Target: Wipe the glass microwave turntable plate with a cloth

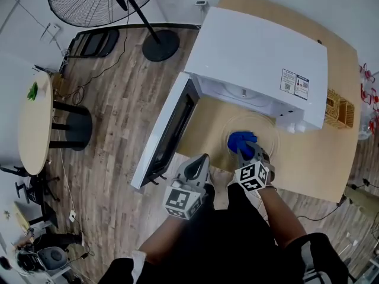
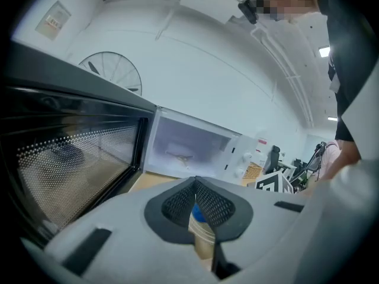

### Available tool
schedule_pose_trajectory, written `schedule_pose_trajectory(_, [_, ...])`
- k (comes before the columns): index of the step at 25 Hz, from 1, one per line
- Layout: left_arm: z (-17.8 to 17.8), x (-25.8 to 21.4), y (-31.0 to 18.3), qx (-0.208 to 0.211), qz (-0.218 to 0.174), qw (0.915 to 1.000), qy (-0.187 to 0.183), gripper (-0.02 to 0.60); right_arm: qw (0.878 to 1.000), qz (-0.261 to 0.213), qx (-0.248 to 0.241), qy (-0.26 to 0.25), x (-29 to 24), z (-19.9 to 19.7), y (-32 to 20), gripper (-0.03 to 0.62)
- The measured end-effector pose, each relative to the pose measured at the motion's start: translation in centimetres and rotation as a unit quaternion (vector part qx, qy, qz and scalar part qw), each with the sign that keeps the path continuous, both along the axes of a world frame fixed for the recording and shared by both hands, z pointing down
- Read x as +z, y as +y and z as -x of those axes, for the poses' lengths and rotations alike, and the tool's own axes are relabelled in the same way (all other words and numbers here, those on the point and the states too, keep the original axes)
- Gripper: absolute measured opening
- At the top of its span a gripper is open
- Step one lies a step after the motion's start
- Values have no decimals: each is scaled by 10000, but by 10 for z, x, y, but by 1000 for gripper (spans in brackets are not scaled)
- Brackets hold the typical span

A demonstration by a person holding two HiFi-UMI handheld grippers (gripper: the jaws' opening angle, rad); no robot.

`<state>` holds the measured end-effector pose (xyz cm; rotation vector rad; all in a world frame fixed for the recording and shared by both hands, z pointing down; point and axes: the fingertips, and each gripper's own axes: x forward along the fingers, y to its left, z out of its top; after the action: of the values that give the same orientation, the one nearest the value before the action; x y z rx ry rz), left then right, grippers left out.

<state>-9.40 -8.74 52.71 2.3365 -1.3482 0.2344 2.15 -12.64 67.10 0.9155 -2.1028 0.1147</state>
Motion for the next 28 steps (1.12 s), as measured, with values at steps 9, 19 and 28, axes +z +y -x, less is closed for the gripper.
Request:
schedule_pose_trajectory(9, [-19,0,-4,243,8,9997,-14,2,9964,-39,822,190,0,-65,-13,64])
schedule_pose_trajectory(19, [-33,-2,-6,355,-32,9994,-3,2,9868,4,1590,290,1,-133,-13,64])
schedule_pose_trajectory(28, [-41,-5,-4,513,-122,9985,-159,2,9811,-211,1864,-473,-19,-124,-14,63])
